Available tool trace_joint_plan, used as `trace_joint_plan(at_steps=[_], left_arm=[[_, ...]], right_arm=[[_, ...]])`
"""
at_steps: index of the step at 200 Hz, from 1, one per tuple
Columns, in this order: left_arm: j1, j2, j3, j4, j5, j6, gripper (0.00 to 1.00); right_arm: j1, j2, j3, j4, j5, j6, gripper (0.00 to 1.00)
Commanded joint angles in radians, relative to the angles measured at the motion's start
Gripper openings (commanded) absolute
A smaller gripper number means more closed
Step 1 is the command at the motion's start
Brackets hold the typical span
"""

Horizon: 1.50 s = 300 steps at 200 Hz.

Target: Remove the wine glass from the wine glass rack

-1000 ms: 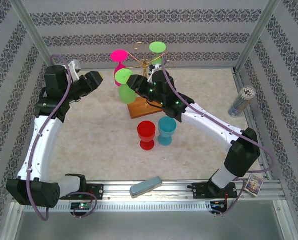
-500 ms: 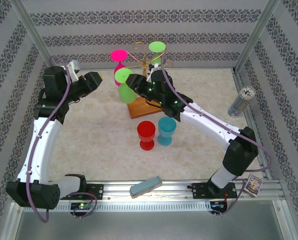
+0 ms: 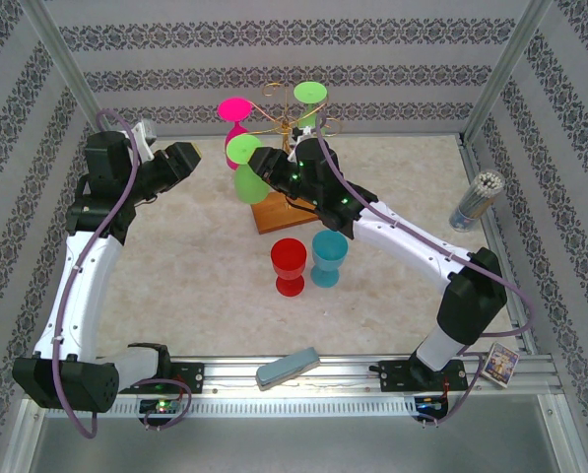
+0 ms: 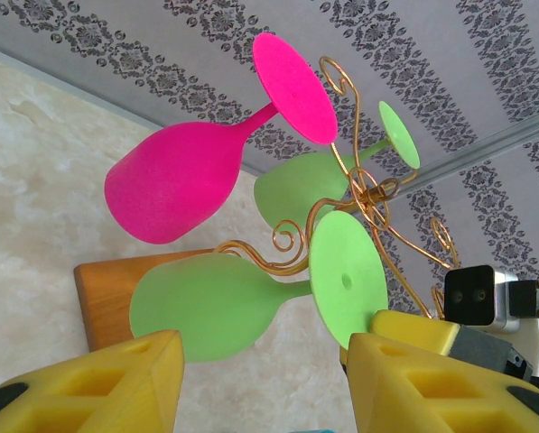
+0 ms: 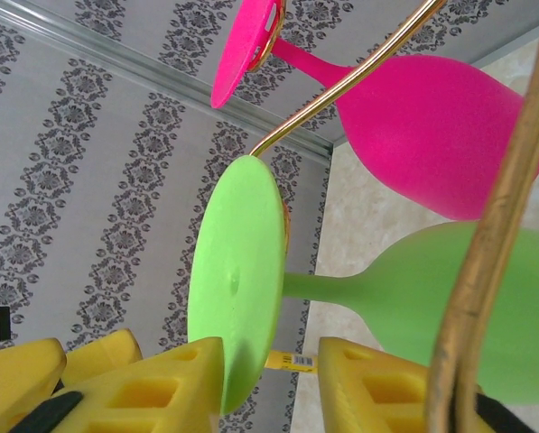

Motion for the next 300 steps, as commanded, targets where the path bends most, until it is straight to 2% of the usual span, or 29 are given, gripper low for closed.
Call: trace_joint_plan(at_steps=[1, 185, 300], left_arm=[[0.015, -0.027, -0.007, 0.052, 0.014, -0.005, 0.52], [0.021, -0.04, -0.015, 0.06, 0.02, -0.016, 0.51], [0.024, -0.052, -0.015, 0.057, 0.017, -0.022, 0.52]], right_arm=[[-0.002, -0.001, 0.019, 0.052, 0.028, 0.014, 0.29], [-0.004, -0.012, -0.024, 0.078, 0.031, 0.089, 0.0], [-0.001, -0.047, -0.037, 0.095, 0.03, 0.088, 0.0]])
